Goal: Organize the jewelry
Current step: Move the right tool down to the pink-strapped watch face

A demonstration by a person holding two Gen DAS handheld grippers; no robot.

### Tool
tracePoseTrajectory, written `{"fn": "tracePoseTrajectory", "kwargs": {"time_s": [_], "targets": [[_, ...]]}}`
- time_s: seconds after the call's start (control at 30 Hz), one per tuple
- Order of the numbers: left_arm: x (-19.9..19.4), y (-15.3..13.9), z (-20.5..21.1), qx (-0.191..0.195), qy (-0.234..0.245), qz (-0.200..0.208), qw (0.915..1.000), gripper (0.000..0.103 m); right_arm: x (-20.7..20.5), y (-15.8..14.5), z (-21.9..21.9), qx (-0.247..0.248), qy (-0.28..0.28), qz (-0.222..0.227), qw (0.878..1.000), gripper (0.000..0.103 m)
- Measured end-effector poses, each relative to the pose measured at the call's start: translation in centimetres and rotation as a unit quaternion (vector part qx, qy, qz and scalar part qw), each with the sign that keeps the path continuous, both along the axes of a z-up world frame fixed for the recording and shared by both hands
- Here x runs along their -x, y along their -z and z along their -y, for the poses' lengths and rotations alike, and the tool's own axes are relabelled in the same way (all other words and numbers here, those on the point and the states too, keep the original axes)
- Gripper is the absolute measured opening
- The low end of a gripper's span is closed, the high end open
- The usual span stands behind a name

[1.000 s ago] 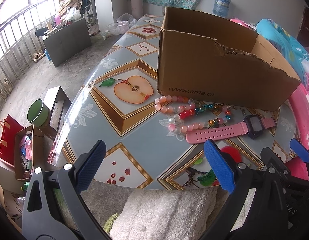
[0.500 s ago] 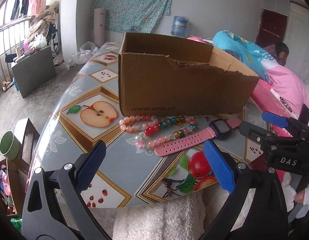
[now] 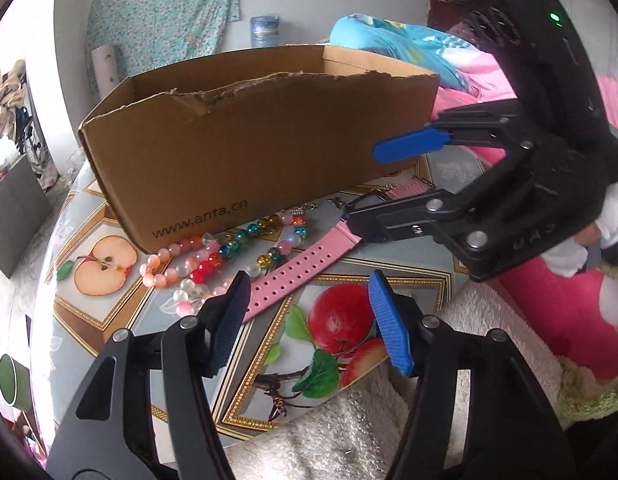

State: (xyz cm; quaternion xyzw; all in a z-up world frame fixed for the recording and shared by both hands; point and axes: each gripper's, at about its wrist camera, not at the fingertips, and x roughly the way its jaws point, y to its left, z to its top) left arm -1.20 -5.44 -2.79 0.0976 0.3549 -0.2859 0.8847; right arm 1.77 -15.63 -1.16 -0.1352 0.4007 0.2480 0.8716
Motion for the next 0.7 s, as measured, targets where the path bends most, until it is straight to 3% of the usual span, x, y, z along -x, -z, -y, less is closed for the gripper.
{"fn": "tracePoseTrajectory", "kwargs": {"time_s": [0.13, 0.5, 0.57, 0.7], "targets": [[0.0, 0.6, 0.7, -0.007, 0.019, -0.008, 0.9998, 0.055, -0.5, 1.8, 0.0, 0.012, -0.024, -0.054, 0.998, 0.07], [0.8, 0.9, 0.4, -0.009, 0.054, -0.012, 0.9984, 0.054, 3.0, 1.5, -0.3, 0.043, -0.045, -0.05, 0.997, 0.069], [1.1, 0.9, 0.3, -0.007, 0.055, -0.01, 0.9984, 0.054, 2.4, 1.0, 0.1, 0.046, -0.034, -0.031, 0.998, 0.069], [1.2, 1.2, 0.5, -0.014, 0.048, -0.008, 0.9987, 0.054, -0.3, 1.1, 1.1, 0.031, -0.025, -0.051, 0.998, 0.069]]}}
